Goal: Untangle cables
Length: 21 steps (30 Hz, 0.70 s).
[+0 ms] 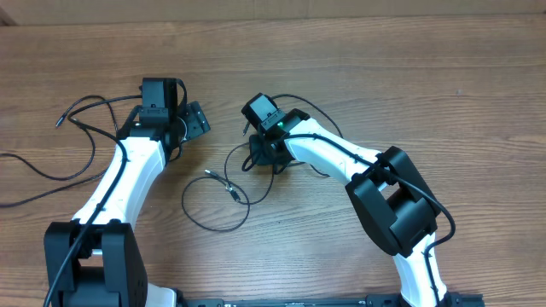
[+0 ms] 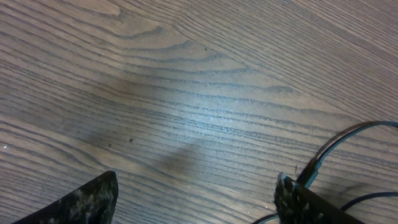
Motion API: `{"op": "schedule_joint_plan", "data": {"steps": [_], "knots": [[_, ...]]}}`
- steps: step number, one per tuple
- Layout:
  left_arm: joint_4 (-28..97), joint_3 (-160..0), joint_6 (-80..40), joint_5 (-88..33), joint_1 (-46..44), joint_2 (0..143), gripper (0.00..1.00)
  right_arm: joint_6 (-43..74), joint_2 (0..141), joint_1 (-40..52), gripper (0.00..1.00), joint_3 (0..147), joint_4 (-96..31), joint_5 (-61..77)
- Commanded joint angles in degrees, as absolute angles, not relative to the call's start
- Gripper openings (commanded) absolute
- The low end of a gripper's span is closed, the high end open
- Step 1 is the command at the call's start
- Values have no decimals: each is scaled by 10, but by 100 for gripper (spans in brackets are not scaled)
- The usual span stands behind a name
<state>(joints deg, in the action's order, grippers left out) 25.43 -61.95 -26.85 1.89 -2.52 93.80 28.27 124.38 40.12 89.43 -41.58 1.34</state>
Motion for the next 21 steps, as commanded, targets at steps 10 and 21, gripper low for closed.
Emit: {"op": "schedule_joint_plan", "data": {"steps": [10, 21], "knots": [[252, -620, -273, 14, -27, 945, 80, 281, 1244, 406, 29, 863, -410, 40], [252, -620, -273, 14, -27, 945, 80, 95, 1244, 435, 44, 862, -379, -21]]}}
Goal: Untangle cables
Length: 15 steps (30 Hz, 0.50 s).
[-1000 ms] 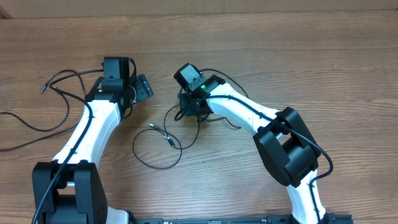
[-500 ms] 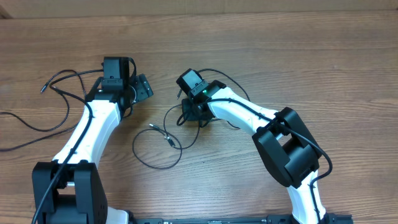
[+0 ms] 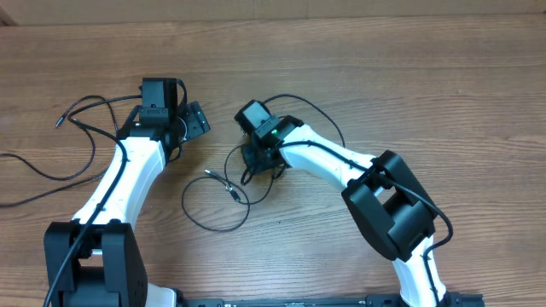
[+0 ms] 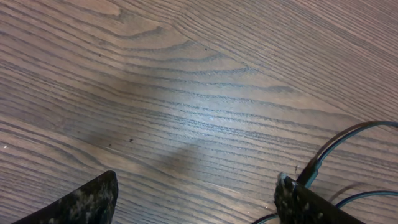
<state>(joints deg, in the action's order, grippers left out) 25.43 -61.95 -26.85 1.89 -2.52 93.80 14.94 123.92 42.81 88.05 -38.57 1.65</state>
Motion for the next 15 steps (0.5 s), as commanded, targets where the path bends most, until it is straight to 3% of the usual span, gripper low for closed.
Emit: {"op": "schedule_joint_plan", "data": {"steps": [1, 7, 11, 12, 15], "knots": [[252, -620, -273, 14, -27, 945, 80, 88, 1244, 435, 44, 862, -373, -25], [252, -620, -273, 14, -27, 945, 79, 86, 1244, 435, 38, 862, -366, -29], [252, -620, -273, 14, -27, 945, 80, 130, 1244, 435, 8, 862, -377, -29], [252, -620, -273, 14, -27, 945, 80, 144, 1244, 435, 4, 862, -379, -28], [252, -620, -273, 14, -27, 945, 80, 185, 1244, 435, 4, 862, -377, -28]]}}
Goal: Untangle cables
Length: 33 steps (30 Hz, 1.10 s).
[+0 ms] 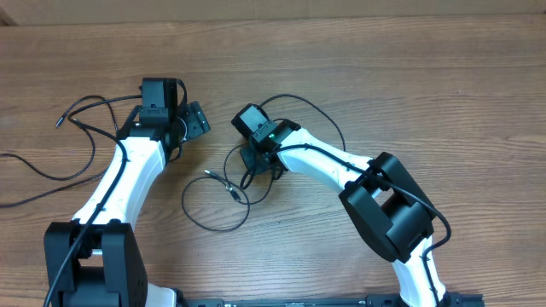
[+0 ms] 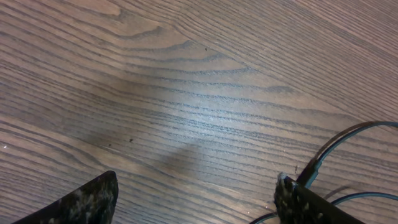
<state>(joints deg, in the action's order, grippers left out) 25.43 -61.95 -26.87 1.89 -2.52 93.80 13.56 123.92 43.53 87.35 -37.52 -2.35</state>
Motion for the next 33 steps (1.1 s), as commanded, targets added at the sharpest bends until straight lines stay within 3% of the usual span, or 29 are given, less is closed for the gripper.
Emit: {"op": "schedule_joint_plan", "data": {"steps": [1, 6, 18, 30, 31, 33], "knots": [[252, -620, -273, 14, -27, 945, 80, 196, 1244, 435, 4, 862, -375, -27], [252, -620, -273, 14, -27, 945, 80, 227, 1244, 418, 4, 880, -369, 45], [252, -620, -273, 14, -27, 945, 80, 228, 1244, 330, 4, 920, -288, 461], [252, -620, -273, 14, -27, 945, 80, 255, 1244, 296, 4, 920, -297, 421], [252, -620, -273, 14, -27, 945, 80, 255, 1244, 299, 8, 920, -302, 418], [252, -620, -273, 14, -27, 945, 80, 253, 1244, 306, 25, 920, -317, 404]]}}
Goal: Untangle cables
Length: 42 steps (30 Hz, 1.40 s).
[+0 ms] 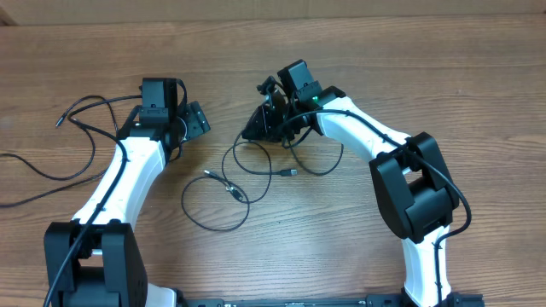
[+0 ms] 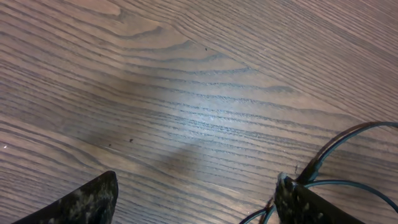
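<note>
Thin black cables lie on the wooden table (image 1: 478,77). My right gripper (image 1: 262,125) is raised near the table's middle, shut on a bunch of black cable strands (image 1: 286,152) that hang down from it. One free plug (image 1: 293,173) lies below it. A cable loop with two small plugs (image 1: 232,193) rests in front. My left gripper (image 1: 194,119) stands open just left of the bunch, holding nothing. In the left wrist view its fingers (image 2: 305,200) are wide apart over bare wood (image 2: 186,93), with a cable (image 2: 339,138) beside the right finger.
Another black cable runs across the far left of the table, its end plug (image 1: 58,122) pointing left. Both arm bases stand at the near edge. A pale wall strip borders the table's far edge.
My right gripper has gone from low over the tangle to higher and farther back, with strands now hanging from it. A second cable strand has come into the left wrist view. The left arm is unmoved.
My right gripper was down on the tangle at the middle, then a little farther left and lower at each following moment. Now it is raised at the back with cable strands in it. The left gripper stayed open and still throughout.
</note>
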Motion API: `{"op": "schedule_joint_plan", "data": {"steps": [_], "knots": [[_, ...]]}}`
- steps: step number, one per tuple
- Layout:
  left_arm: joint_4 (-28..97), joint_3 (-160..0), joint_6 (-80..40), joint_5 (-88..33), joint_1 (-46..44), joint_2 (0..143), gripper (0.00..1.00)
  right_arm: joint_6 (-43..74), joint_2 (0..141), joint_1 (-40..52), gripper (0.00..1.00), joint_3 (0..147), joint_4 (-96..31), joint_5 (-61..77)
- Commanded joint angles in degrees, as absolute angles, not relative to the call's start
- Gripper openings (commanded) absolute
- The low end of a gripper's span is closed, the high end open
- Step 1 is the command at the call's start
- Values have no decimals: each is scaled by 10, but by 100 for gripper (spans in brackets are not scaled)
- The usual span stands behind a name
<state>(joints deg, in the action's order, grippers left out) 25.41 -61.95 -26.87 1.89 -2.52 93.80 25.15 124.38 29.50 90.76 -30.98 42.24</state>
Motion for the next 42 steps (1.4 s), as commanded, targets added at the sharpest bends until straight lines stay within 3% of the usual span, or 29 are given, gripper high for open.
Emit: {"op": "schedule_joint_plan", "data": {"steps": [1, 4, 11, 25, 37, 42], "knots": [[252, -620, -273, 14, -27, 945, 80, 250, 1244, 310, 31, 919, -328, 389], [252, -620, -273, 14, -27, 945, 80, 249, 1244, 329, 46, 919, -369, 310], [252, -620, -273, 14, -27, 945, 80, 128, 1244, 369, 56, 919, -459, 194], [252, -620, -273, 14, -27, 945, 80, 118, 1244, 397, 57, 919, -555, -66], [252, -620, -273, 14, -27, 945, 80, 117, 1244, 399, 56, 919, -557, -48], [252, -620, -273, 14, -27, 945, 80, 119, 1244, 411, 42, 905, -521, 3]]}}
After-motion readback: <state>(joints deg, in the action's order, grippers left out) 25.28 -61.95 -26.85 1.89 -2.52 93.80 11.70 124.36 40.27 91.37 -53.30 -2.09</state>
